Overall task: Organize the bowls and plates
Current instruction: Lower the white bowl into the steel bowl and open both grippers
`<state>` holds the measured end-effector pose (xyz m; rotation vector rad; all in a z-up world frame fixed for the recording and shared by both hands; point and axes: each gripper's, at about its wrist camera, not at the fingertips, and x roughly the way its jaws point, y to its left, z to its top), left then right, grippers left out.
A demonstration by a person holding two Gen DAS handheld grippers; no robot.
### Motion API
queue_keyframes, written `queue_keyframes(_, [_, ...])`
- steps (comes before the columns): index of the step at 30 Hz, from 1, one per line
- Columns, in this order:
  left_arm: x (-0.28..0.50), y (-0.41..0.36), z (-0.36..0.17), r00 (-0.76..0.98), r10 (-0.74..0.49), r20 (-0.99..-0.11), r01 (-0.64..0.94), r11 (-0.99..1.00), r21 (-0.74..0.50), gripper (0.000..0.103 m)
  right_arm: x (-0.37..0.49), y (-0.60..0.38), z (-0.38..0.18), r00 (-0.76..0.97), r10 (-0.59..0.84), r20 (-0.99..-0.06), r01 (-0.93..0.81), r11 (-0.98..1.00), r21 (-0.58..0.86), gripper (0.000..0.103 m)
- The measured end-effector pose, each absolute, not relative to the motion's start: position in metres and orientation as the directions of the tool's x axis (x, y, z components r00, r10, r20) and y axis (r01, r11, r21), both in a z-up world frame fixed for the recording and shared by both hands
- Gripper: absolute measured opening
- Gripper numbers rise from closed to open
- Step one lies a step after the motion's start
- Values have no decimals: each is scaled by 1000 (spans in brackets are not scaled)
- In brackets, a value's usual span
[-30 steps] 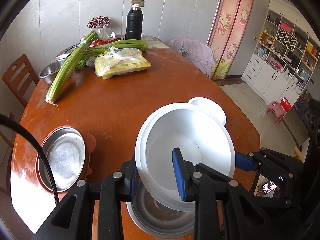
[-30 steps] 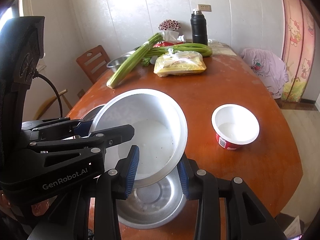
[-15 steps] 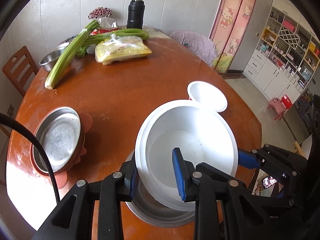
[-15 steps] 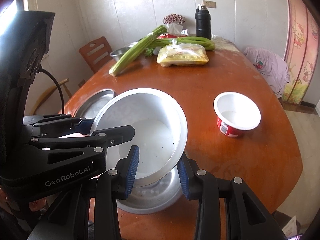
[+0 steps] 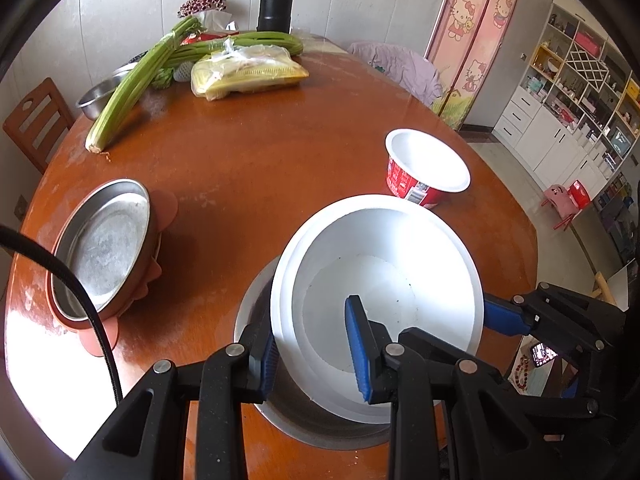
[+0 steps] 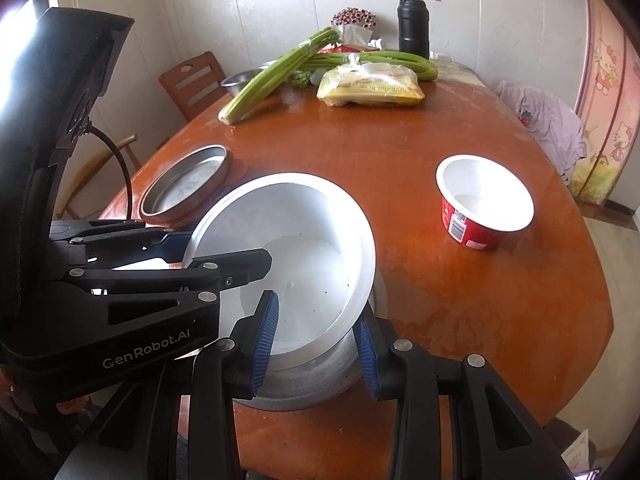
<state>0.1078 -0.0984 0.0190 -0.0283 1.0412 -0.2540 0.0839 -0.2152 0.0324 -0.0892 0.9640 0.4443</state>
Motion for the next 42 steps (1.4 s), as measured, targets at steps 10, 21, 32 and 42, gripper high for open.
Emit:
queue_keyframes(10, [110, -98, 2, 448, -216, -868, 186, 972, -146, 31, 85, -214, 18, 459, 320, -829, -405, 906, 124, 40])
queue_keyframes(21, [112, -96, -9, 429, -224, -875, 181, 970, -159, 31, 86, -210, 11, 449, 304, -840, -402, 908, 114, 40])
queue_keyframes(32, [113, -94, -13, 430, -217, -877, 177, 972, -154, 31, 91, -208, 5, 447, 284, -848, -392, 914, 99, 40])
queue_keyframes(42, [113, -90, -8, 446, -204, -871, 168, 975, -142, 31, 93, -211, 7, 462, 278, -842, -385, 918, 92, 40])
